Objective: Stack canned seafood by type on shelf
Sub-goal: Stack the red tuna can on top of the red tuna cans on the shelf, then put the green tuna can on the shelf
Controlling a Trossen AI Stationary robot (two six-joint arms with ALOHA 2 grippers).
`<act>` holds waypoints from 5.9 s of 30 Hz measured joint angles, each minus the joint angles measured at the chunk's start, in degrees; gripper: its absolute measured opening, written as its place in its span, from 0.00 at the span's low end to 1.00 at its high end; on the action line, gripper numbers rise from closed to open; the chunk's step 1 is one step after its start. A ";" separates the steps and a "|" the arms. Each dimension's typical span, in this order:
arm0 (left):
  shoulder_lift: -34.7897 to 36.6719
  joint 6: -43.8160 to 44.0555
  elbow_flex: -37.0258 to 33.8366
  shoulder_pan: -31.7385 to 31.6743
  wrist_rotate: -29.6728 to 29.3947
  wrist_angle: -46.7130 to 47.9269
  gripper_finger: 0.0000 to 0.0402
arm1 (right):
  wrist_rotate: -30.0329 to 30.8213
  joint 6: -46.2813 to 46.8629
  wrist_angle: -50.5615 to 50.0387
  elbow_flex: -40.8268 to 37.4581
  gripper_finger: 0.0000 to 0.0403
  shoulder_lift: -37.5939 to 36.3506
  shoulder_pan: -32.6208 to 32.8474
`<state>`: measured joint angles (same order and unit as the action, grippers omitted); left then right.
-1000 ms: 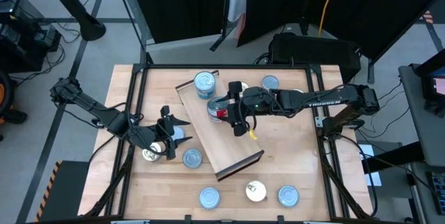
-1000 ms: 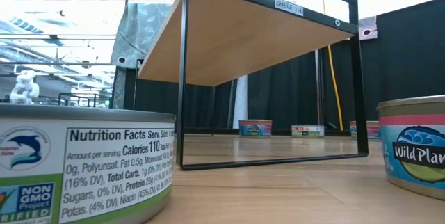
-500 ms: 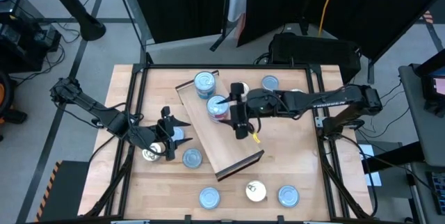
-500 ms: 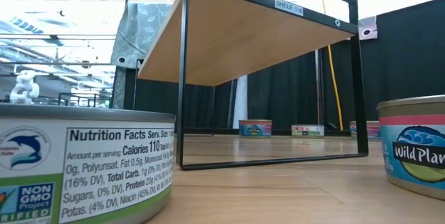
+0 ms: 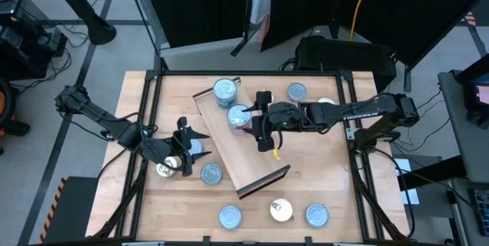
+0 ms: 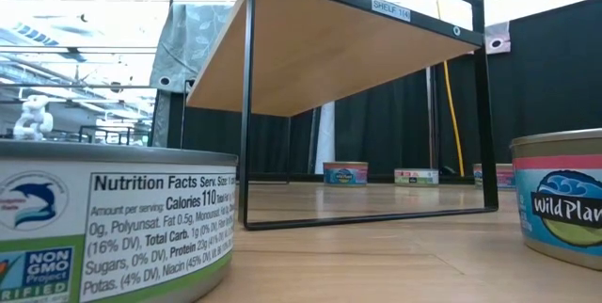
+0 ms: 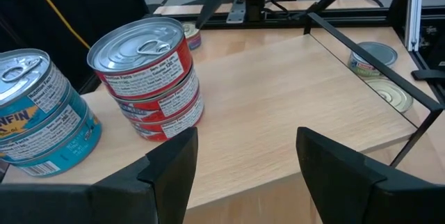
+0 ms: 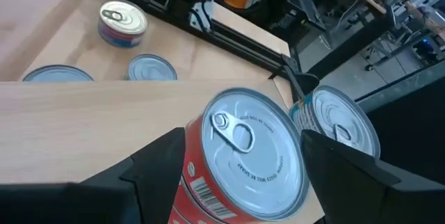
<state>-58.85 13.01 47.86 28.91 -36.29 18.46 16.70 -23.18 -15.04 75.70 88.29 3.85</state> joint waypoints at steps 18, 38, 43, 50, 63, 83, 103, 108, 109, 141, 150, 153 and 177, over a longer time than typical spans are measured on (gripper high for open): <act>0.00 4.57 0.00 0.08 2.29 0.26 0.61 | 7.14 14.12 -13.21 -0.46 0.69 -12.64 8.43; -10.73 46.57 0.02 14.35 16.54 4.03 0.61 | 19.65 46.69 -32.49 -20.63 0.69 -29.93 22.06; -19.04 51.81 0.02 16.32 15.11 3.72 0.60 | 21.58 48.68 -34.28 -20.65 0.69 -30.88 22.06; -28.98 52.97 0.98 16.28 14.60 3.11 0.47 | 26.95 49.77 -35.18 -20.65 0.69 -30.42 22.03; -30.05 50.45 3.26 16.57 9.20 6.34 0.22 | 32.98 50.08 -36.38 -25.94 0.69 -30.35 21.64; -25.29 81.49 3.26 16.65 28.88 39.10 0.11 | 37.25 40.01 -36.97 -26.62 0.69 -30.56 18.14; -25.33 84.26 1.42 19.48 23.68 44.45 0.11 | 36.97 38.95 -36.23 -26.64 0.69 -30.56 17.45; -25.44 88.49 1.42 21.99 21.25 44.67 0.11 | 36.95 38.95 -36.18 -26.64 0.69 -30.56 17.45; -25.69 89.37 1.42 22.45 20.90 44.67 0.11 | 36.95 38.95 -36.20 -26.64 0.69 -30.56 17.45; -33.23 64.70 3.26 17.15 -0.83 23.26 0.11 | 35.44 38.76 -34.44 -26.64 0.69 -30.55 17.47; -39.16 64.21 3.58 15.37 1.74 18.84 0.11 | 35.44 38.76 -34.46 -26.64 0.69 -30.53 17.47; -39.23 64.64 3.51 15.55 2.38 18.64 0.11 | 35.44 38.76 -34.48 -26.64 0.69 -30.53 17.47; -37.44 68.59 4.89 18.94 12.17 23.14 0.11 | 35.46 38.95 -34.52 -26.64 0.69 -30.51 17.47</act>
<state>-96.29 81.60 52.74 47.84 -24.12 41.61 52.16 15.77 -49.56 49.06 57.78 21.32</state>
